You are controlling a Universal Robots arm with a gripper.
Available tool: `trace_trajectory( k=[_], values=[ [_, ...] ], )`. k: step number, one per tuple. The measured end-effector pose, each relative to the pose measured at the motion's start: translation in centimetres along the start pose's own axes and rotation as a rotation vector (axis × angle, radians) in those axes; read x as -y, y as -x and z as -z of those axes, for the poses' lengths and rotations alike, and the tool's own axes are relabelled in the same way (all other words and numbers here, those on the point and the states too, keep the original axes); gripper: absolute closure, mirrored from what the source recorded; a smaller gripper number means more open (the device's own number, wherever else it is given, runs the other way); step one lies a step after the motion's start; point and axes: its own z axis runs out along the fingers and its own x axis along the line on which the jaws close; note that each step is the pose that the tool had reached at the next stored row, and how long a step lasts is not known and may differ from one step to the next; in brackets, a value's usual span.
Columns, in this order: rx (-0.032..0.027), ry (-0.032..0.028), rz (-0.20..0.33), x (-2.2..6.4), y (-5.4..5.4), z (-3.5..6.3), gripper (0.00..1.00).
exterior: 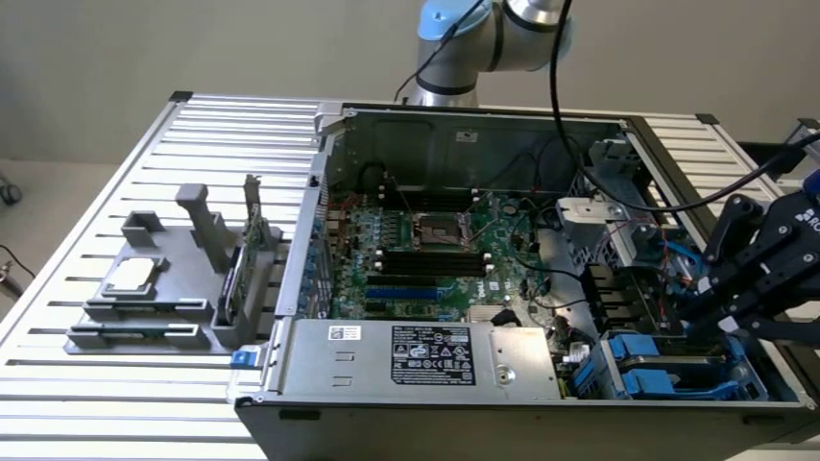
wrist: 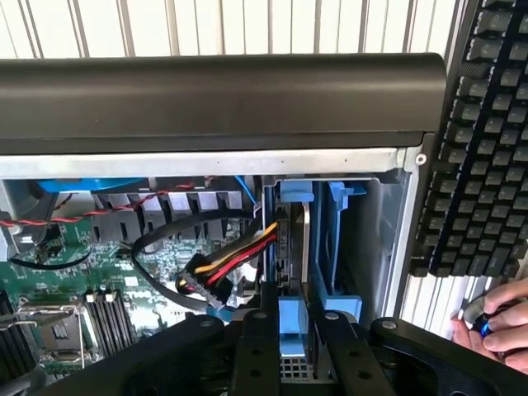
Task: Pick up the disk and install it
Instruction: 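Insert the first disk wire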
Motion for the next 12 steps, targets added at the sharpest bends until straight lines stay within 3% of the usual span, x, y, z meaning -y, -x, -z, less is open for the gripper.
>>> trace_trajectory(
  k=[9,12],
  values=[
    [0.0011,0.0,0.005,2.22,0.1,-0.26,0.75],
    [-0.0015,0.0,0.011,2.89,0.1,-0.43,0.75]
  ],
)
